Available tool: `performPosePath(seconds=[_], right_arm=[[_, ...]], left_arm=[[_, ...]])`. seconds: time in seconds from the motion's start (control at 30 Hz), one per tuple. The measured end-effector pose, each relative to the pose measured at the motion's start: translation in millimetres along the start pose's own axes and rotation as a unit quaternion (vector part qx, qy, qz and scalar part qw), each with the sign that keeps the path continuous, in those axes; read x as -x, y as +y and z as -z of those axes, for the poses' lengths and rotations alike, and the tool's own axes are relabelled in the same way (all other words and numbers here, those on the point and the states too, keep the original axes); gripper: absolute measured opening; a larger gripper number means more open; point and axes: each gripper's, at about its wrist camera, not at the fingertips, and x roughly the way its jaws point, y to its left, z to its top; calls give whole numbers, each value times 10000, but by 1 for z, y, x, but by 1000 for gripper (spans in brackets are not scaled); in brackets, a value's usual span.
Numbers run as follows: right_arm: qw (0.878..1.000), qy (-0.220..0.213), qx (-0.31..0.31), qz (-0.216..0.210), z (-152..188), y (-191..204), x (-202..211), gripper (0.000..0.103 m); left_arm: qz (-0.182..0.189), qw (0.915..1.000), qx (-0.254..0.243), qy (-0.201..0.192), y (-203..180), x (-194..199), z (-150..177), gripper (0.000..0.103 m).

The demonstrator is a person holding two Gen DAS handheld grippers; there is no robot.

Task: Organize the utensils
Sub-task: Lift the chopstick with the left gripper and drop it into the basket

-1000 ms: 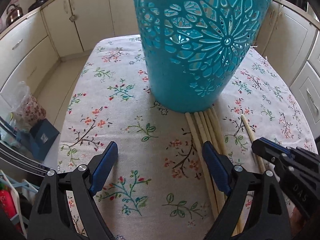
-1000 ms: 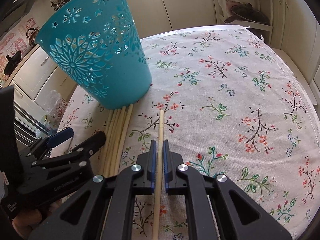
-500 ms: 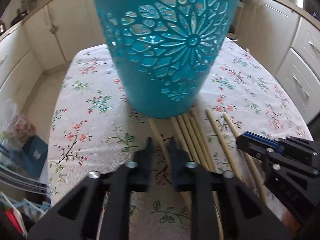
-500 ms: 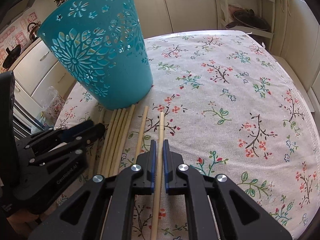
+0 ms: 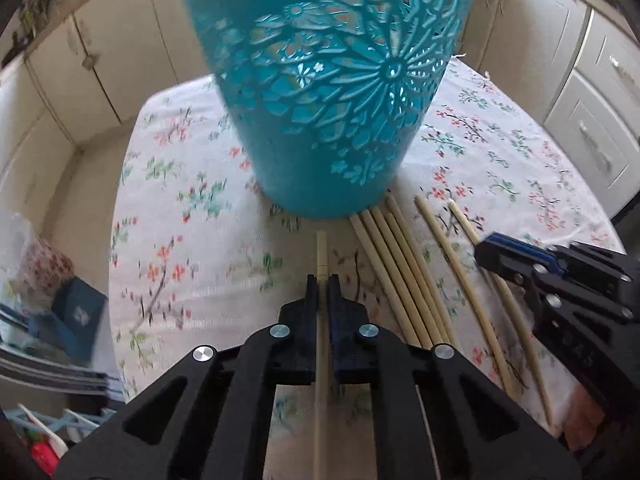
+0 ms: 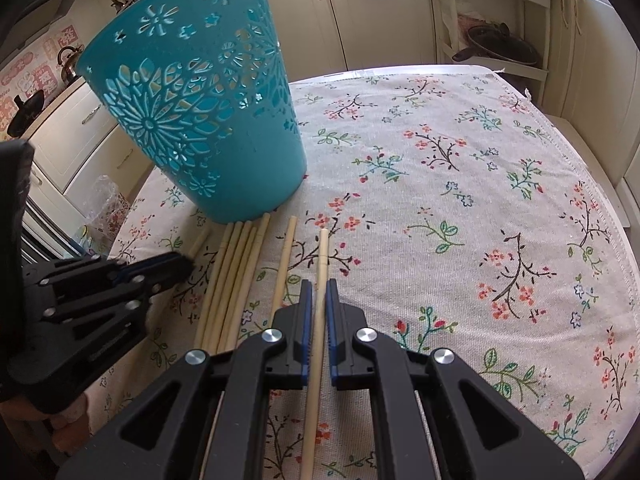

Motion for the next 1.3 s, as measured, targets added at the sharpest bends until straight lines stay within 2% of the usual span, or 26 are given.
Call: performPosePath(seconds=[0.1, 0.2, 0.3, 0.43, 0.5, 0.57, 0.6, 0.67, 0.7, 0.8, 0.87, 0.93, 1.0, 1.17, 1.3], right_arm=[[10000, -9, 7, 20, 0, 1, 0, 7], [10000, -17, 16, 47, 1, 3, 0, 7], [10000, -16, 10, 56, 0, 3, 0, 7], [10000, -9, -46, 17, 0, 1, 0, 7], [10000, -13, -46, 18, 0, 0, 0, 7], [10000, -15, -59, 13, 0, 0, 0, 7], [10000, -15, -69, 5, 0, 0, 0, 7], [10000, -18, -89, -13, 0, -1, 0, 7], [9999, -21, -102, -18, 0, -1, 0, 7], [9999, -25, -144, -54, 0, -4, 0, 7], [9998, -25, -173, -80, -1, -5, 0, 7], [9997, -26, -207, -109, -1, -7, 0, 7], [9996, -21, -242, -143, -2, -9, 0, 7], [9992, 1, -326, -219, -2, -13, 1, 7], [9993, 9, -317, -219, -3, -13, 1, 7]], left_arm=[[368, 9991, 135, -171, 14, 25, 12, 5], [842, 9949, 239, -510, 27, 66, 19, 5], [1203, 9862, 320, -1094, 35, 115, 7, 5], [1391, 9667, 483, -2091, 44, 177, -25, 5], [1328, 9537, 581, -2637, 43, 199, -48, 5], [1196, 9428, 743, -3021, 44, 210, -65, 5], [1088, 9347, 906, -3261, 45, 211, -78, 5], [929, 9236, 1229, -3510, 47, 211, -95, 5], [832, 9154, 1452, -3660, 49, 206, -106, 5], [486, 8960, 1718, -4066, 46, 198, -127, 5], [369, 8881, 1803, -4211, 45, 189, -136, 5], [82, 8829, 1756, -4354, 41, 178, -147, 5], [-111, 8844, 1676, -4355, 40, 163, -155, 5], [-268, 9009, 1580, -4033, 37, 121, -158, 5], [-413, 9192, 1310, -3691, 30, 98, -144, 5]])
